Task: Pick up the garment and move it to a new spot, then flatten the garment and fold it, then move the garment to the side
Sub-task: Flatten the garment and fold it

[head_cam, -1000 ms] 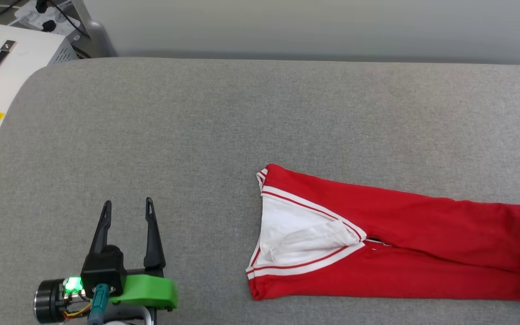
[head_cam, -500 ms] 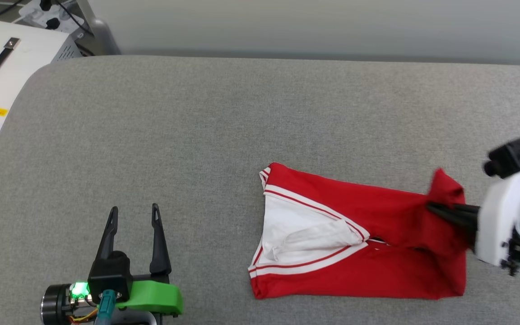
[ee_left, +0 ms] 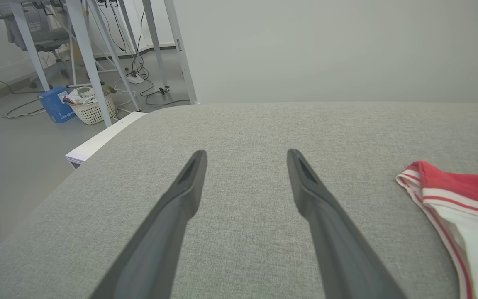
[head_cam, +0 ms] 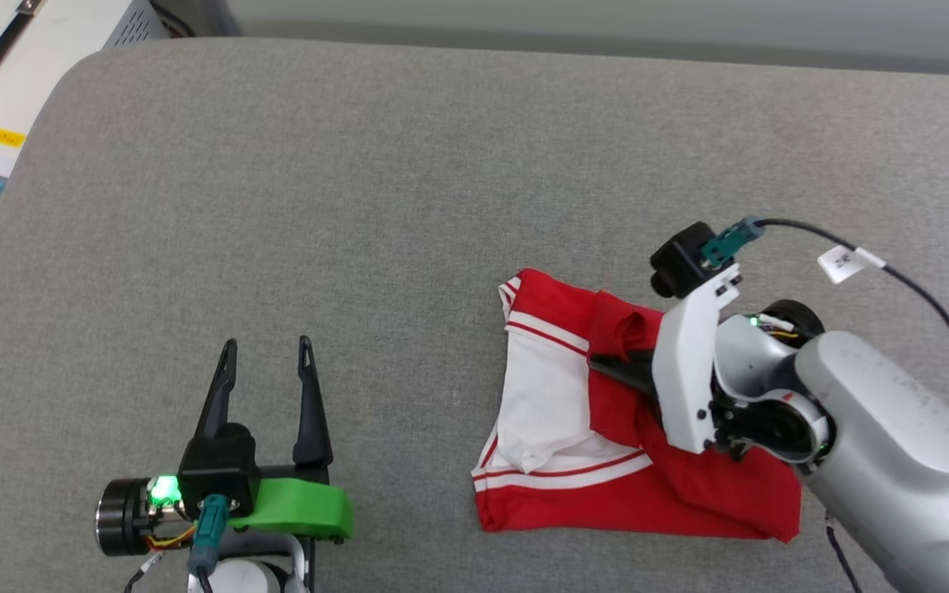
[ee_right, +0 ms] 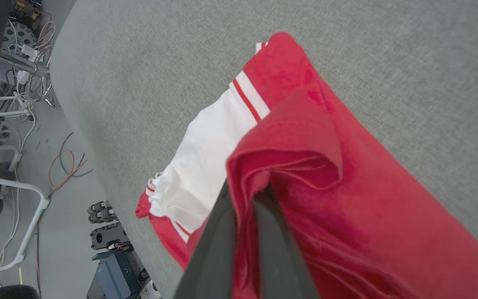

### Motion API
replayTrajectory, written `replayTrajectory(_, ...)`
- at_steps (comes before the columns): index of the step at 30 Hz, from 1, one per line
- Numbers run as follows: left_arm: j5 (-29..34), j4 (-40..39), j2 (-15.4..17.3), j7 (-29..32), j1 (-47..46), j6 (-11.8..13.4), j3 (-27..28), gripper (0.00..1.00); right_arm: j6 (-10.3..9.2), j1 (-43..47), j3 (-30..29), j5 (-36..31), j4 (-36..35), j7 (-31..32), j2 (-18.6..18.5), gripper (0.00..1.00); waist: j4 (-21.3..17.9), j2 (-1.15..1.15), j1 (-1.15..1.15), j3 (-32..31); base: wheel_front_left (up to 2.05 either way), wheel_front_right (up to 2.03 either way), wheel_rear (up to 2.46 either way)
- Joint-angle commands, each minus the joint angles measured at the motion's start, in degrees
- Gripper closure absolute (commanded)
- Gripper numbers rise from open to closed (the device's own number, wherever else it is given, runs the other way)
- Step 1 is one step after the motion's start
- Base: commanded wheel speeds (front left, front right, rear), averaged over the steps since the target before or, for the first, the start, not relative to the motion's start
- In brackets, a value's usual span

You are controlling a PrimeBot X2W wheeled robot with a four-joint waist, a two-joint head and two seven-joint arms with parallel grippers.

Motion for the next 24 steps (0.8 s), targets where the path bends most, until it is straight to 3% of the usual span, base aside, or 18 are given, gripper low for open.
replayTrajectory(1, 0.86, 0.27, -0.5, -0.34, -1.35, -0.41, 0.3, 0.0, -0.04, -1.03, 0.87, -1.08, 2.14, -1.59, 0.68, 1.0, 1.09, 0.0, 0.0, 1.37, 0.0, 0.0, 0.0)
replayTrajectory(8, 1.88, 1.62, -1.8, -0.34, -1.77, -1.54, 1.42, 0.0, -0.04, -0.07, 6.16, -1.31, 9.65, -8.13, 2.62, 1.0, 1.41, 0.0, 0.0, 1.11, 0.0, 0.0, 0.0)
replayTrajectory(9, 1.97, 1.84, -1.87, -0.34, -1.57, -1.64, 1.65, 0.0, -0.04, 0.15, 6.24, -1.06, 9.69, -9.88, 2.65, 0.6, 1.26, 0.0, 0.0, 0.66, 0.0, 0.0, 0.0)
replayTrajectory(10, 2.08, 2.1, -1.9, -0.34, -1.26, -1.75, 1.95, 0.0, -0.04, 0.54, 6.35, -0.64, 9.46, -11.94, 2.54, 0.0, 1.04, 0.0, 0.0, 0.04, 0.0, 0.0, 0.0)
replayTrajectory(15, 2.54, 2.5, -1.84, -0.34, 0.2, -2.29, 3.23, 0.0, -0.04, 2.08, 6.7, -0.89, 5.58, -21.3, -0.59, 0.0, -0.64, 0.0, 0.0, -2.88, 0.0, 0.0, 0.0)
replayTrajectory(20, 2.83, 2.67, -1.65, -0.34, 1.45, -2.85, 4.51, 0.0, -0.04, 3.8, 1.02, -5.05, 2.37, -34.09, -4.77, 0.0, -2.96, 0.0, 0.0, -5.09, 0.0, 0.0, 0.0)
replayTrajectory(24, 3.05, 2.8, -1.51, -0.34, 2.32, -3.25, 5.24, 0.0, -0.04, 6.34, -6.05, -12.22, 3.57, -42.99, -5.54, 0.0, -4.79, 0.0, 0.0, -6.84, 0.0, 0.0, 0.0)
